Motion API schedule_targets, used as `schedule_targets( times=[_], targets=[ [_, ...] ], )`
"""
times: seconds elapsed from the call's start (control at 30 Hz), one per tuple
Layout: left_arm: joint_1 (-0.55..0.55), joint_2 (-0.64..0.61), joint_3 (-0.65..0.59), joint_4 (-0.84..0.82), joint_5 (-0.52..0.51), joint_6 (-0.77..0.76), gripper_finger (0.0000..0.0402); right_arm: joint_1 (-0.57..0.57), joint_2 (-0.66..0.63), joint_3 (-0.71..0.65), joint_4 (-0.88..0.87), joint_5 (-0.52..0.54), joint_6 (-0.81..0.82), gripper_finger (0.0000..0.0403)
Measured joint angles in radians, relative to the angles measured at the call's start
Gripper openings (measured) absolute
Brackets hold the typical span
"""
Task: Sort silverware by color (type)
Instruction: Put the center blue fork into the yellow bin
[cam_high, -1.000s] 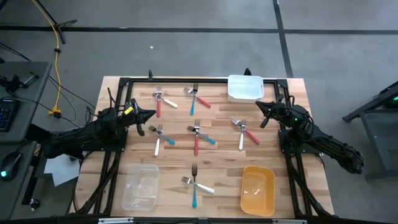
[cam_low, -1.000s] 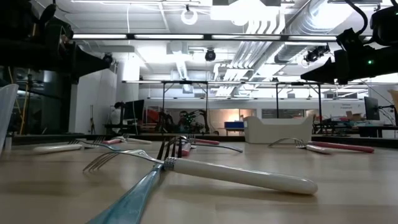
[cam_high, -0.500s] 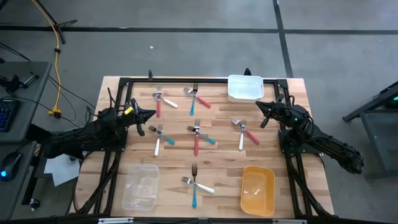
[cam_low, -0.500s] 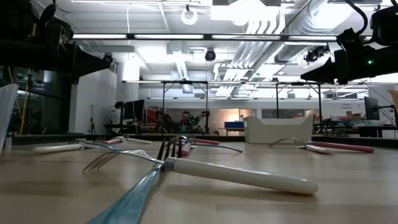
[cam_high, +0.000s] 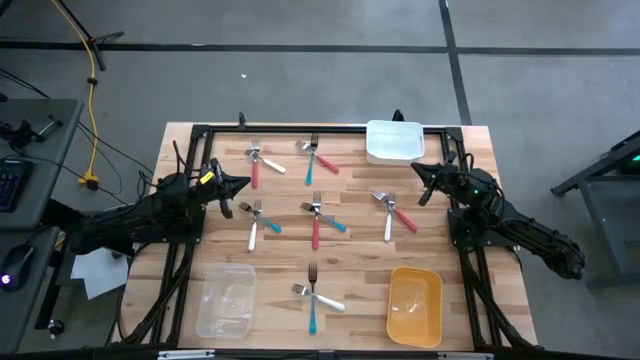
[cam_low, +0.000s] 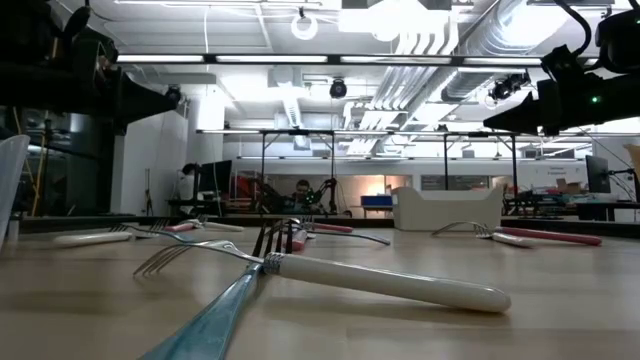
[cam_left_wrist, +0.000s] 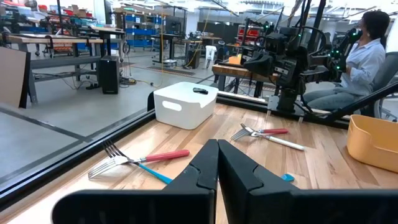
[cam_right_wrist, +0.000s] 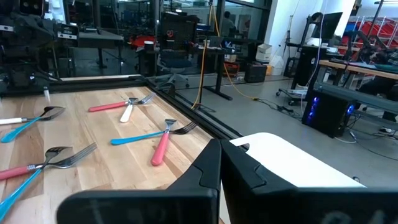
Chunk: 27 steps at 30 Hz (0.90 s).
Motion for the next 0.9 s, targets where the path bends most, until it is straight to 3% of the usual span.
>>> schedule_targets(
  times=[0.1,0.23,0.47,0.67,0.9],
  targets=[
    [0.000,0.000,0.000,0.000,0.000,0.000,0.0000,0.000,0.000,0.000,0.005,0.002,0.086,0.0000],
    [0.000,0.000,0.000,0.032,-0.012,0.000,0.0000,-0.001,0.000,0.000,0.064,0.036,0.101,0.0000],
    [0.000,0.000,0.000,0.057,-0.011,-0.008,0.0000,0.000,0.000,0.000,0.232,0.005,0.153,0.0000],
    [0.000,0.000,0.000,0.058,-0.011,-0.013,0.0000,0.000,0.000,0.000,0.376,-0.123,0.184,0.0000],
    [0.000,0.000,0.000,0.057,-0.010,-0.095,0.0000,0.003,0.054,0.030,0.375,-0.195,0.258,0.0002]
  ],
)
